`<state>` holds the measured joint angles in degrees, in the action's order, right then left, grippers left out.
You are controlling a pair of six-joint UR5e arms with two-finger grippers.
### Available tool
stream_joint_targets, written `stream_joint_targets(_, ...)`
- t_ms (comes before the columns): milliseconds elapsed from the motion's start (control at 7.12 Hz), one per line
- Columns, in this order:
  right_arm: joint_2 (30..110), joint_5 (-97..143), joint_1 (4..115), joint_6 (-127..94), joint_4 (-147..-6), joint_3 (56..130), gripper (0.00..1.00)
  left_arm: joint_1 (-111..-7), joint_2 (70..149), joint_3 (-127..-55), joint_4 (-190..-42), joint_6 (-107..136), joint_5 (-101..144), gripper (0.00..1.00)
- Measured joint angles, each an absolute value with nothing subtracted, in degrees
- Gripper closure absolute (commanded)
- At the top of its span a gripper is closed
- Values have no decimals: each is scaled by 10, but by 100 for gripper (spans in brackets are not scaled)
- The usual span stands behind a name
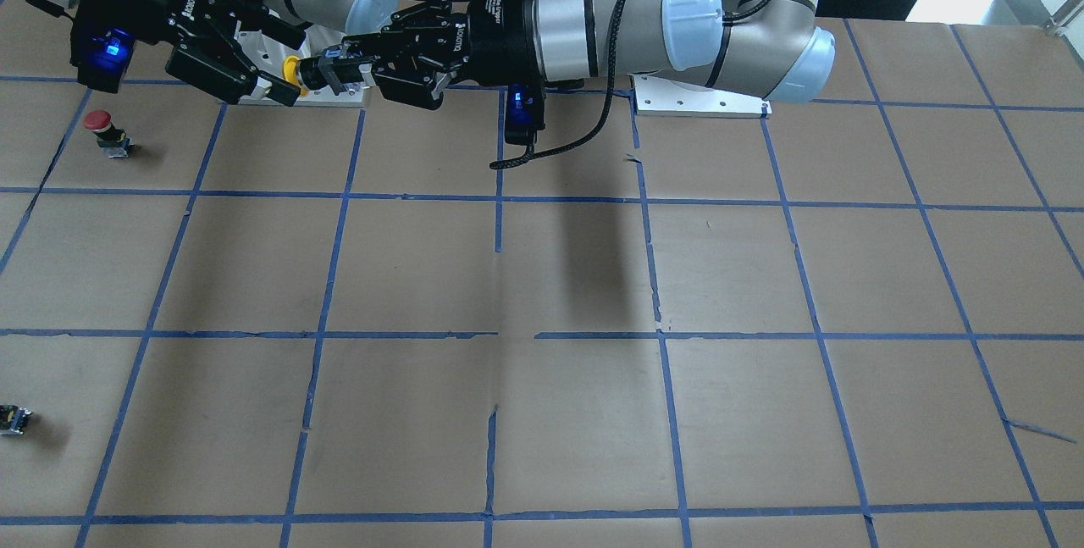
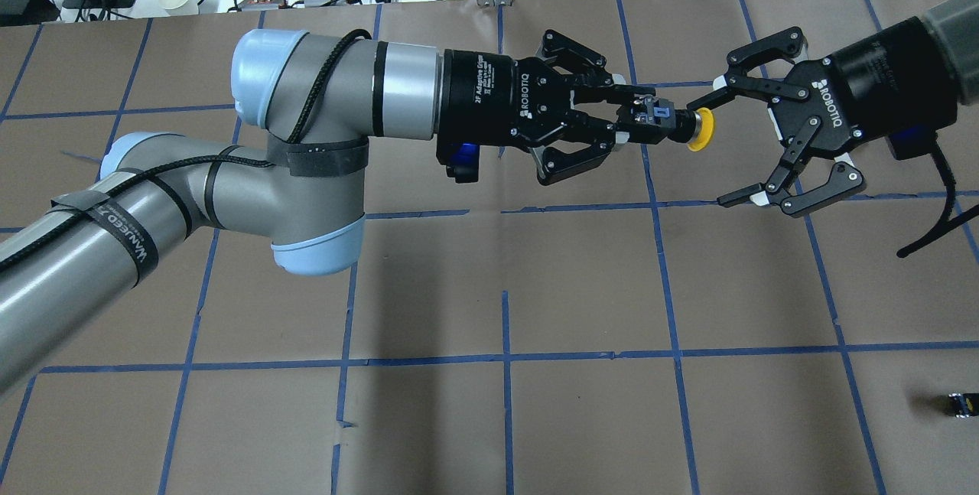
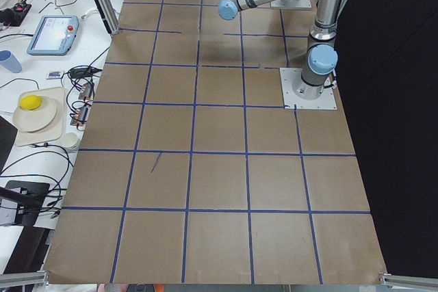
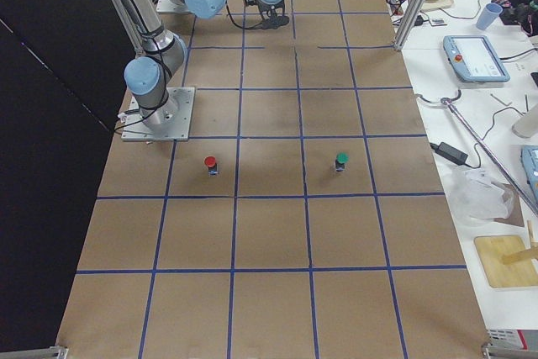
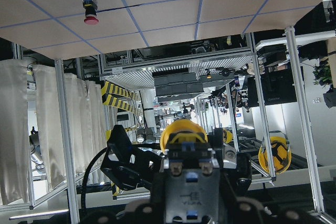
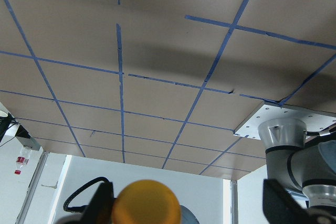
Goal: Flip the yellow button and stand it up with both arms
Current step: 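Align the open right gripper around the yellow cap held by the left gripper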
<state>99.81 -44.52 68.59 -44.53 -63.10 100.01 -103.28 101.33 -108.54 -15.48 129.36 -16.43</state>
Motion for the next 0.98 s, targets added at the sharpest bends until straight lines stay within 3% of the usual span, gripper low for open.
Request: stream_joint_targets(982,1004,-399,688,-446,-614,992,0,-1034,1018,-1067,-153,1319,-167,96)
